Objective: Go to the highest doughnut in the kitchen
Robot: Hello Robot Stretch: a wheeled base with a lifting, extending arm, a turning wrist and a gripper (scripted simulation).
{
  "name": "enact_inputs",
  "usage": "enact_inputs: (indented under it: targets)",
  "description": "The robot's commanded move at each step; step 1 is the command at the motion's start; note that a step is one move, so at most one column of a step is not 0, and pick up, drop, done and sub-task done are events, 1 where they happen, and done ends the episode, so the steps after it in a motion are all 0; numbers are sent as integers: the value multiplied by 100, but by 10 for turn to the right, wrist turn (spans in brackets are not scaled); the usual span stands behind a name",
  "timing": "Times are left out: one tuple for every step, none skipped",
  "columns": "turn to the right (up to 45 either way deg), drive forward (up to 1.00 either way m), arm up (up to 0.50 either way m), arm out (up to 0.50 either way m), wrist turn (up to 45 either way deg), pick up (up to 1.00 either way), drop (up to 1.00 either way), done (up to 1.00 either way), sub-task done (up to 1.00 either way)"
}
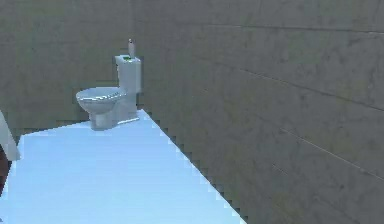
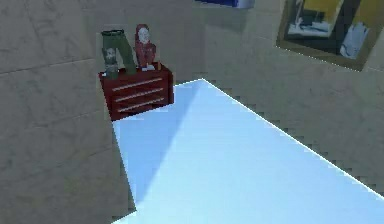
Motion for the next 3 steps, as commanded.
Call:
enact_inputs:
  targets:
    - [450, 0, 0, 0, 0, 0, 0, 0, 0]
    - [120, 0, 0, 0, 0, 0, 0, 0, 0]
    - [0, 20, 0, 0, 0, 0, 0, 0, 0]
